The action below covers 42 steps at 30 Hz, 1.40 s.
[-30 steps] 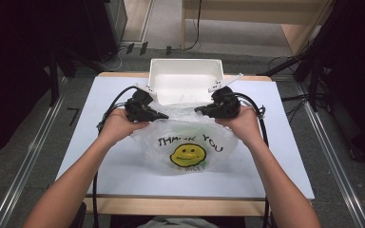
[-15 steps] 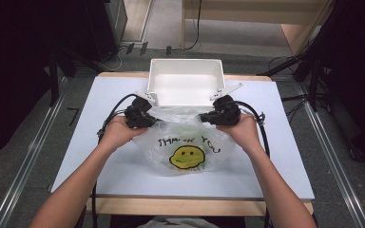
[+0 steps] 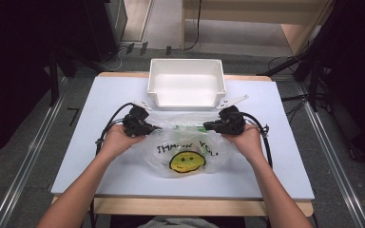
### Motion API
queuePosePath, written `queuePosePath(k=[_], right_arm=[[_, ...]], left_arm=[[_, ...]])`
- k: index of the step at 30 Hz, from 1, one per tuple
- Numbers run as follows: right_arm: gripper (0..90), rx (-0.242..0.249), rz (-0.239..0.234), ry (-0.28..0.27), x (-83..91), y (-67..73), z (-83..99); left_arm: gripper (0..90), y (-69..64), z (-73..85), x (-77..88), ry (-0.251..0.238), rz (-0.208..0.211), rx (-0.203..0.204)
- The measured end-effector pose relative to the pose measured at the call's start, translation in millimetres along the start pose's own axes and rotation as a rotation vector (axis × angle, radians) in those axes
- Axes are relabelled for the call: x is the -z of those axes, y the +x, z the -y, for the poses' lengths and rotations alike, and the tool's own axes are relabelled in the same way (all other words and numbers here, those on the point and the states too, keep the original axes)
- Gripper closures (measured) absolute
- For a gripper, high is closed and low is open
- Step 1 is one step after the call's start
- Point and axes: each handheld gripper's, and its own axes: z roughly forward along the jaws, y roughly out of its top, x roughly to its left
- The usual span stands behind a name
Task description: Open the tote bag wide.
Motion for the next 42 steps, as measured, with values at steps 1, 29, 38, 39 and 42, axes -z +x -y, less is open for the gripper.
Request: queuePosePath(k=[1,29,38,39,42], right_arm=[[90.0,-0.005,0.003,0.002,-0.3,0.0,1.8],[90.0,-0.094,0.187,0.087,-18.0,-20.3,43.9],[90.0,-0.143,0.236,0.086,-14.6,-28.6,54.4],[90.0,-0.143,0.236,0.086,-14.6,-28.6,54.4],[90.0,-0.172,0.250,0.079,-12.0,-31.3,57.4]], left_arm=[[88.9,0.0,0.0,0.0,0.000,0.000,0.000],[88.2,16.1,24.4,-20.0,-0.017,-0.127,0.161],[90.0,22.4,31.6,-14.0,-0.023,-0.205,0.187],[90.0,22.4,31.6,-14.0,-0.023,-0.205,0.187],[90.0,25.8,36.3,-9.7,-0.042,-0.235,0.205]])
